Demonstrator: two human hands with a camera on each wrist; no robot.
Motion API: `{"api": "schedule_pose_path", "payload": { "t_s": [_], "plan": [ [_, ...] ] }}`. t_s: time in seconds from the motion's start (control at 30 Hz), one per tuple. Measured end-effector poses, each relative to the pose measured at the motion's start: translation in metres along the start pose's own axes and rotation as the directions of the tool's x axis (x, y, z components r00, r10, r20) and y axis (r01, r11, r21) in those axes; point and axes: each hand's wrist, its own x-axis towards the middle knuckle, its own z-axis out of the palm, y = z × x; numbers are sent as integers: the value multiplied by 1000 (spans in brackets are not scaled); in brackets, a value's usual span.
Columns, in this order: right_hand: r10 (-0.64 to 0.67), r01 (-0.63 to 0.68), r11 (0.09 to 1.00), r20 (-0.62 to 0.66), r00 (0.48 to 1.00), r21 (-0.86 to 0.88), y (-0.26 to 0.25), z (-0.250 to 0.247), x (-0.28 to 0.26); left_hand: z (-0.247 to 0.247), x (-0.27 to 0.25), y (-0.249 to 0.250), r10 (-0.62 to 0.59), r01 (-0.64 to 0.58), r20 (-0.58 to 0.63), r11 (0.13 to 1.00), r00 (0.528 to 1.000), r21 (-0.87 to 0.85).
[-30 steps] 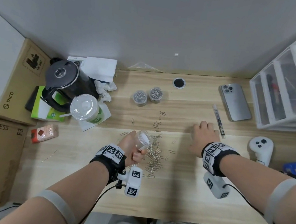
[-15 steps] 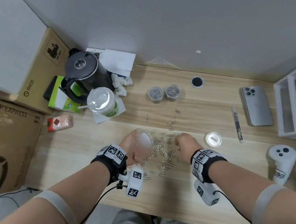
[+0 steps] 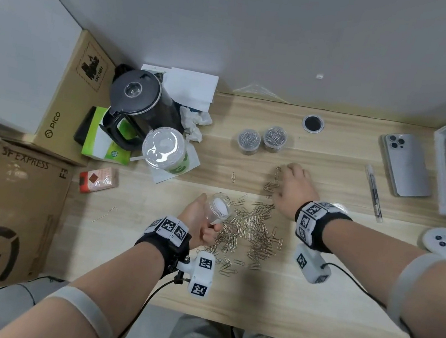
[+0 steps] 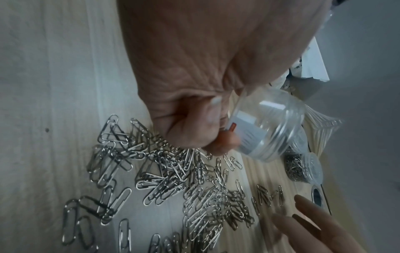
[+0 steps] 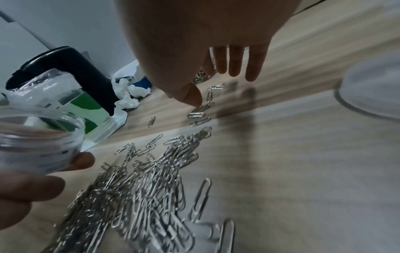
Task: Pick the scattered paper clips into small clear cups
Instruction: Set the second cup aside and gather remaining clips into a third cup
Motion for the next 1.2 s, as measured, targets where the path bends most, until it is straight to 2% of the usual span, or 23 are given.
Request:
{"api": "schedule_pose_path", "payload": {
  "t_s": [0.17, 0.23, 0.43, 0.5, 0.6, 0.7, 0.87, 1.07, 1.2],
  "plan": [
    [-50, 63, 994, 138, 989, -92, -8, 2, 9, -7, -3, 3, -10, 10, -13, 1000, 1000, -21],
    [-101, 114, 992, 174, 980, -62, -15, 7, 4, -9, -3, 4, -3, 2, -28, 1000, 1000, -27],
    [-304, 295, 952, 343, 889, 78, -33, 21, -15, -10, -5, 7, 2, -3, -31, 999, 1000, -48],
    [-298, 285, 955, 288, 910, 88, -37, 21, -10, -13, -7, 7, 9, -10, -14, 998, 1000, -63],
    [-221, 214, 975, 200, 955, 54, -46, 20, 7, -23, -10, 5, 33, -33, -6, 996, 999, -84],
    [-220, 225, 974, 192, 956, -9, -58, 20, 22, -36, -13, 0, 48, -48, -5, 997, 999, -66],
    [-320, 354, 929, 248, 914, -109, -84, 33, 27, -58, -23, -7, 55, -60, -68, 995, 996, -80],
    [-437, 514, 850, 392, 809, -115, -101, 46, -1, -67, -28, -10, 52, -57, -77, 996, 996, -68],
    [-458, 522, 844, 339, 822, -125, -112, 49, -4, -71, -30, -13, 57, -61, -60, 996, 997, -63]
  ]
}}
